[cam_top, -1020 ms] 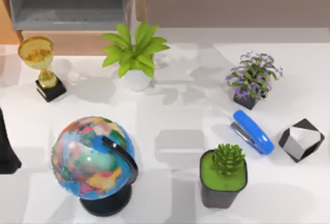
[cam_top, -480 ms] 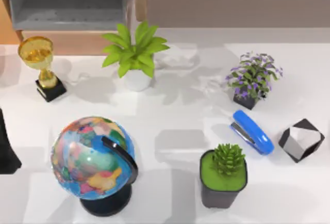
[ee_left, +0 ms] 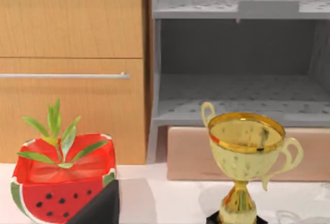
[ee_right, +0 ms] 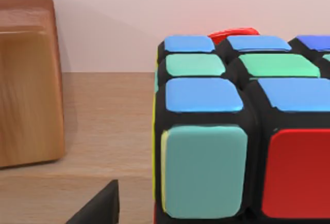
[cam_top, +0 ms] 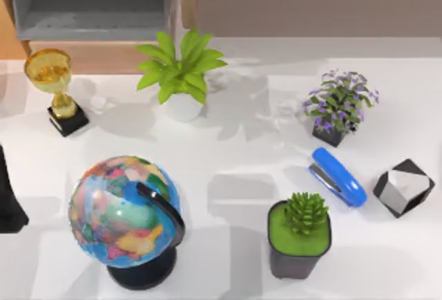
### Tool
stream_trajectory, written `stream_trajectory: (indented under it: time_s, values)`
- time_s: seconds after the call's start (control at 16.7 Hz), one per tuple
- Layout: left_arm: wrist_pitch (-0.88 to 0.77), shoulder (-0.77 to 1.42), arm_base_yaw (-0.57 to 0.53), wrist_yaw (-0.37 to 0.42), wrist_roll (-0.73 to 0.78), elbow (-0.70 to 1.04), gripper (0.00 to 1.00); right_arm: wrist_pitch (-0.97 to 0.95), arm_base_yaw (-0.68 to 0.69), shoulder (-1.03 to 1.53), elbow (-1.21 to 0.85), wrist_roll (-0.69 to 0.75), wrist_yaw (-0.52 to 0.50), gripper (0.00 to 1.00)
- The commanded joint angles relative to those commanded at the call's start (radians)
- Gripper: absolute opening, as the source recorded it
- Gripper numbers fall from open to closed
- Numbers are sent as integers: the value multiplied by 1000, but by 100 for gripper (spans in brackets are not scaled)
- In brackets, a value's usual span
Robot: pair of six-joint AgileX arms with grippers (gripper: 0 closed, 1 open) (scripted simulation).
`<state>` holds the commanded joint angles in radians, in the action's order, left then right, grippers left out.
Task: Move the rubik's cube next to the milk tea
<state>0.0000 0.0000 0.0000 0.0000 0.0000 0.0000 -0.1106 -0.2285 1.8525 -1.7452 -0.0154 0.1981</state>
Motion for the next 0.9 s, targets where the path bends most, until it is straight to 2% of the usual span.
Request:
stream_trajectory:
  time_s: [0.06,0.84,0.9]
  values:
    - [0,0,0,0,0,0,100,0,0,0,0,0,0,100]
    - [0,0,0,0,0,0,100,0,0,0,0,0,0,2]
    - [0,0,0,0,0,0,100,0,0,0,0,0,0,0]
